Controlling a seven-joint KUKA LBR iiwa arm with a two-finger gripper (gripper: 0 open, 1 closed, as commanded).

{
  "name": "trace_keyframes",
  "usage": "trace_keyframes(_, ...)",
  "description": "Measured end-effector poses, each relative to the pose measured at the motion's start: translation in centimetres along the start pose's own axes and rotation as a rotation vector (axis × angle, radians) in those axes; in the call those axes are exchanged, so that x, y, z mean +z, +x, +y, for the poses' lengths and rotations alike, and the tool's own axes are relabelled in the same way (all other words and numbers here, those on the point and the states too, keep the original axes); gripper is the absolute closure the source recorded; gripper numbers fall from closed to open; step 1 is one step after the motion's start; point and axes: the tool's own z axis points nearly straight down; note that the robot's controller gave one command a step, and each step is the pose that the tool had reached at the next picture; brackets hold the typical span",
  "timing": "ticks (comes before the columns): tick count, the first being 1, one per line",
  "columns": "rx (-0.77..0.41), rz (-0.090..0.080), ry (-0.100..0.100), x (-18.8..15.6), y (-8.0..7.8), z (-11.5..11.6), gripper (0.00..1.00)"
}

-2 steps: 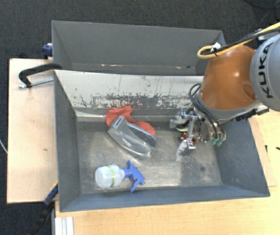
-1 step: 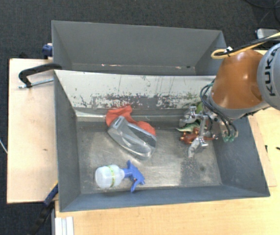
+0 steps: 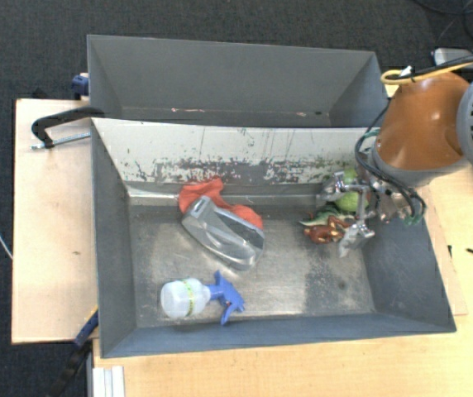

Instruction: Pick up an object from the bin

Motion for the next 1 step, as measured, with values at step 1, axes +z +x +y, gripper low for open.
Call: trace_keyframes(1,0.168,-0.007,0.002,-1.44,-0.22,-0.99,0.0)
